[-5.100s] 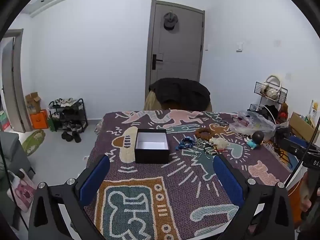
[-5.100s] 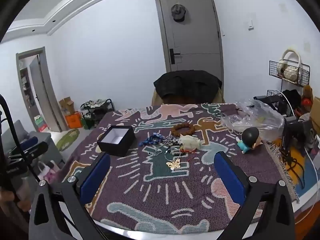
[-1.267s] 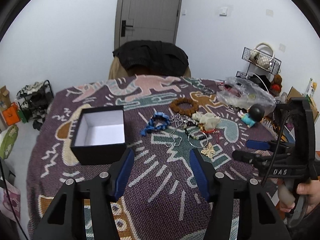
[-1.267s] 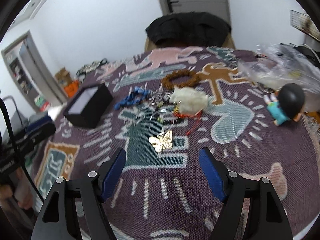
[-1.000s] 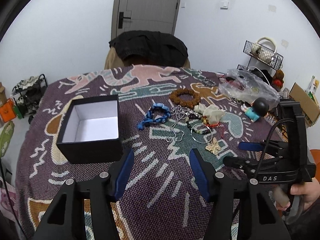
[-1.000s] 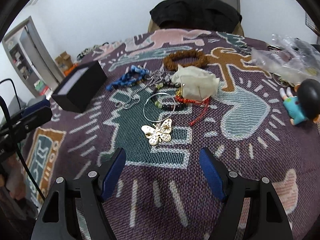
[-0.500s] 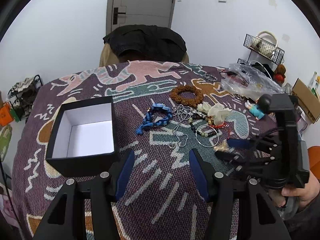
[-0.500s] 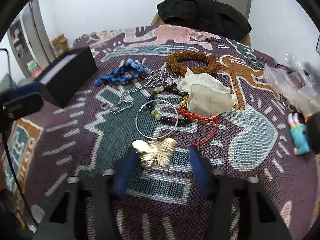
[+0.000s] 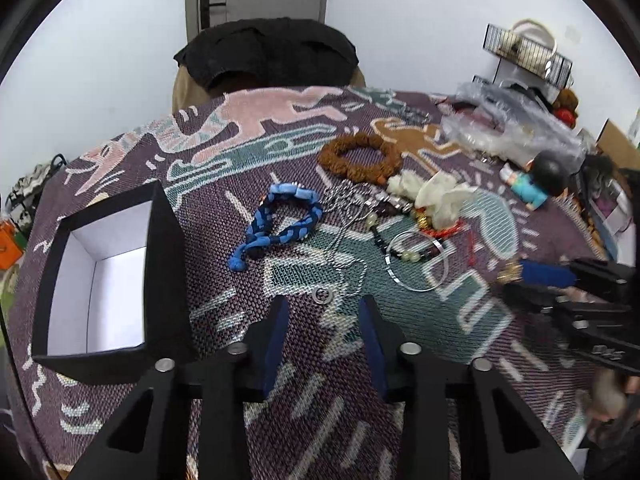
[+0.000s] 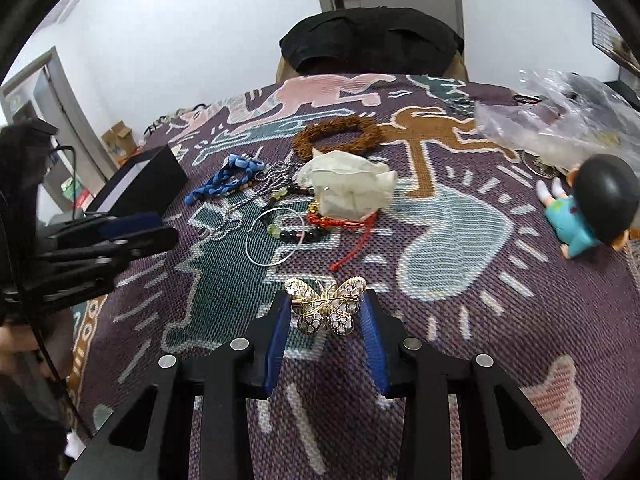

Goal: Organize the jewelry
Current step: 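Grasp the small silver ring with the left tool while the right tool holds the butterfly brooch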

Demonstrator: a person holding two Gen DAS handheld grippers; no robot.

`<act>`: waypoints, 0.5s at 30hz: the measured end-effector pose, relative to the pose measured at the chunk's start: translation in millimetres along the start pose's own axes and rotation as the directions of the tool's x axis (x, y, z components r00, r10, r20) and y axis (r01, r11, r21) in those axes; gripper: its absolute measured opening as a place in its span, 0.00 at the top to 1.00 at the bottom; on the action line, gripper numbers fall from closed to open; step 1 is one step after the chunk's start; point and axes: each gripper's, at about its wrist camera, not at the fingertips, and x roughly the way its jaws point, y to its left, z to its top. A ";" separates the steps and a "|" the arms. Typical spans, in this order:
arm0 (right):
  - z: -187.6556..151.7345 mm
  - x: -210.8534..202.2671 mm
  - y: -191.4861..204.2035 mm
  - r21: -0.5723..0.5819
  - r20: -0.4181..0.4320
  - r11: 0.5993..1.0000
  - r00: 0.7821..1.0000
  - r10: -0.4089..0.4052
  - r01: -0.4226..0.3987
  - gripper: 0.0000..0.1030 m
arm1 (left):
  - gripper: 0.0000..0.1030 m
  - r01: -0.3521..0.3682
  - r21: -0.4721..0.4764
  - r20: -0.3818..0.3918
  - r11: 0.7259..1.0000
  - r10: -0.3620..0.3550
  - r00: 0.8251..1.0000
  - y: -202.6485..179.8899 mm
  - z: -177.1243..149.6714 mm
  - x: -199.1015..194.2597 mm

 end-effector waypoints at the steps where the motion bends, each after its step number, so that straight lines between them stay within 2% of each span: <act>1: -0.1 -2.1 -1.7 0.006 0.006 1.000 1.000 0.003 -0.003 0.65 | 0.72 -0.001 -0.005 -0.012 1.000 0.001 1.000 1.3 0.1 4.3; 9: -0.3 -14.3 -5.8 0.022 0.040 0.999 0.999 0.027 -0.028 0.65 | 0.73 -0.015 -0.003 -0.049 1.000 0.015 0.999 1.0 5.4 21.6; 15: -3.3 -14.6 -11.6 0.041 0.045 0.999 0.999 0.029 -0.030 0.65 | 0.74 -0.032 0.014 -0.048 0.999 0.033 0.998 -2.4 9.5 30.4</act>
